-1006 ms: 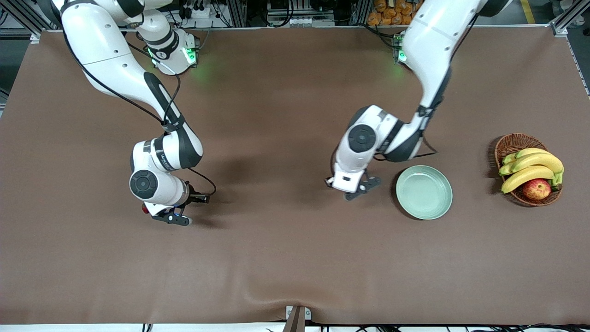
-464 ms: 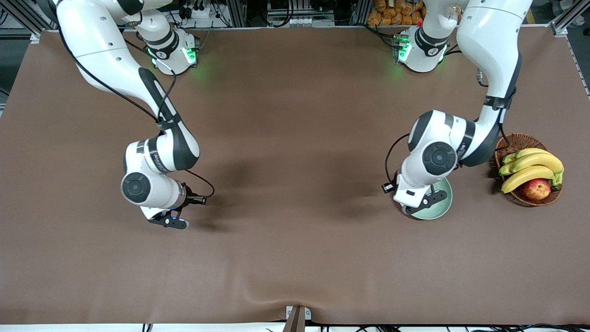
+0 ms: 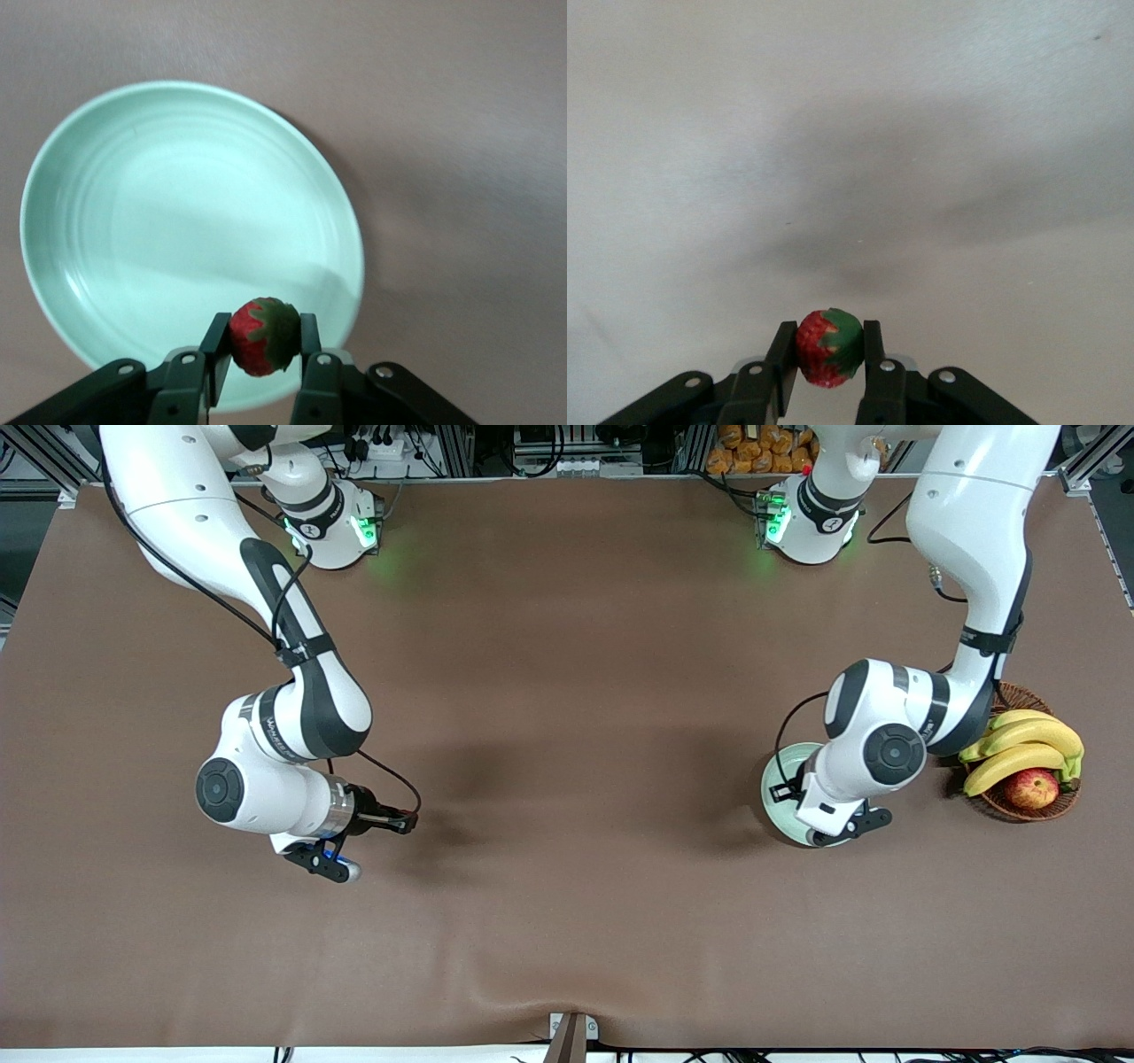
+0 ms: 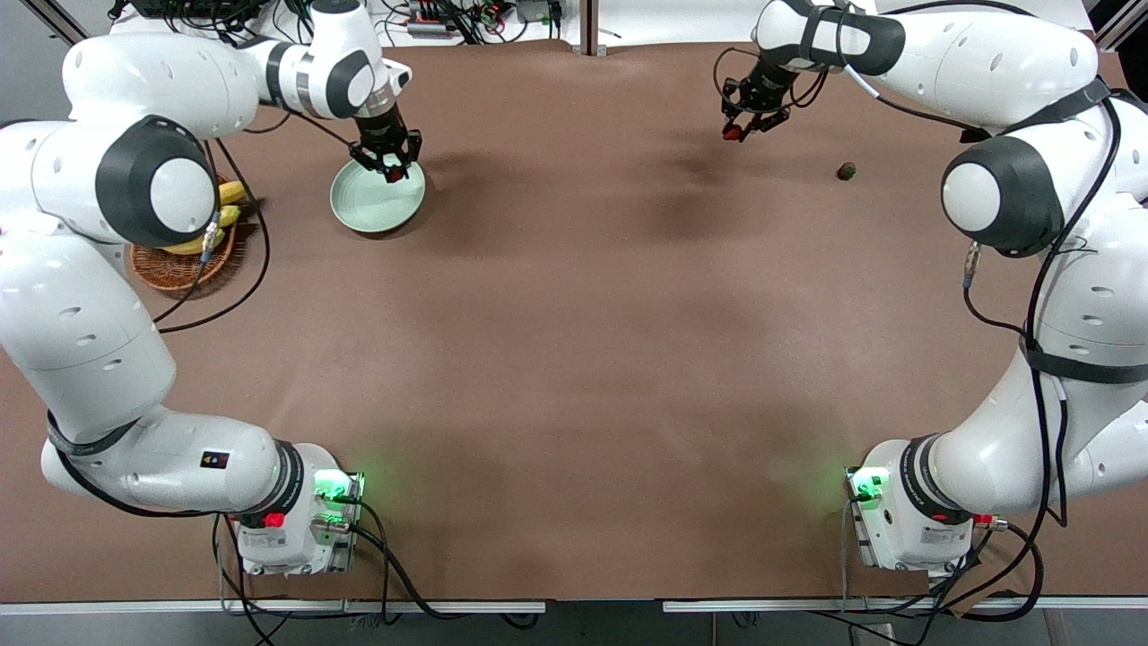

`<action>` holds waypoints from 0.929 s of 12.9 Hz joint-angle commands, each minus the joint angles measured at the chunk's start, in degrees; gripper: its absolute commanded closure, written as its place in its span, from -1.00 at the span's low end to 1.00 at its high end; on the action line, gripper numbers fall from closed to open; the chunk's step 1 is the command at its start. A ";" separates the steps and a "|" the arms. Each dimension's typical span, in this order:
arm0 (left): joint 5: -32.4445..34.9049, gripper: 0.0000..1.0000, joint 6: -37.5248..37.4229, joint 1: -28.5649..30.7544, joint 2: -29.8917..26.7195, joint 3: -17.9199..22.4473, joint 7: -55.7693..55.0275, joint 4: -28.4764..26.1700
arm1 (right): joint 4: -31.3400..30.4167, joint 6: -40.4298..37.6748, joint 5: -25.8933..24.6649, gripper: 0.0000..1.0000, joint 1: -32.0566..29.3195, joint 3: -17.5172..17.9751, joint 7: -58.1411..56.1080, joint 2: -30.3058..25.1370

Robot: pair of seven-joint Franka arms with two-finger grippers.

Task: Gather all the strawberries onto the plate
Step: 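Drop the strawberry on the plate with the left gripper while the right gripper grasps another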

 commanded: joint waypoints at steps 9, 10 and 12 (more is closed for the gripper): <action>0.49 -1.00 1.41 3.94 -2.94 -1.07 5.22 -0.64 | 13.22 6.29 1.21 1.00 12.47 0.49 25.87 8.35; 0.32 -1.00 0.53 3.94 -3.73 -1.33 5.05 -0.38 | 13.39 8.05 1.21 1.00 13.79 0.49 27.72 8.96; -1.78 -1.00 -0.09 3.94 -4.79 -3.17 4.00 -0.20 | 13.66 13.31 1.56 1.00 17.47 0.58 33.07 10.45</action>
